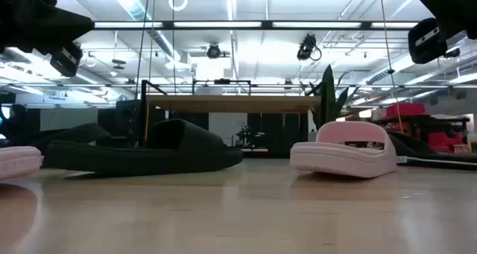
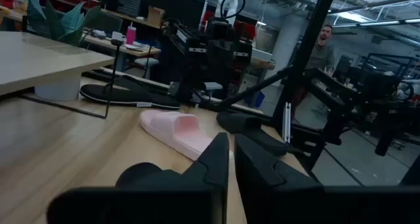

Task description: Pick and place slides into the shelf

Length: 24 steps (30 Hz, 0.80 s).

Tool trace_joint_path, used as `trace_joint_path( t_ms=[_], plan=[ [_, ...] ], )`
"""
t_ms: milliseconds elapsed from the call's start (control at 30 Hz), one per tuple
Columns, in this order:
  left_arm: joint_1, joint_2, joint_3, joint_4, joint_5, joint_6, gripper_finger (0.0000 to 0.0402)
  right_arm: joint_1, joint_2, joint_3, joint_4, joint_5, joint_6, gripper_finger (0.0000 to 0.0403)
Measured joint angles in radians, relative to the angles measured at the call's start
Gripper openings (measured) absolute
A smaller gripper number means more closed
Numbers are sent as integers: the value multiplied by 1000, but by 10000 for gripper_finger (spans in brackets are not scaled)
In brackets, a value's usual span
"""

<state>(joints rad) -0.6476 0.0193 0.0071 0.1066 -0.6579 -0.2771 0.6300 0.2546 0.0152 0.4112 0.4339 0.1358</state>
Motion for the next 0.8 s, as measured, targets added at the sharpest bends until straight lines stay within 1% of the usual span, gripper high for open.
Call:
trace_joint_path(
  t_ms=[233, 567, 800],
  plan=[
    [0, 0, 0, 0, 0, 0, 21, 0, 0, 0, 0, 0, 0, 13],
    [0, 0, 0, 0, 0, 0, 36, 0, 0, 0, 0, 0, 0, 13],
    [0, 0, 0, 0, 0, 0, 27, 0, 0, 0, 0, 0, 0, 13]
  ],
)
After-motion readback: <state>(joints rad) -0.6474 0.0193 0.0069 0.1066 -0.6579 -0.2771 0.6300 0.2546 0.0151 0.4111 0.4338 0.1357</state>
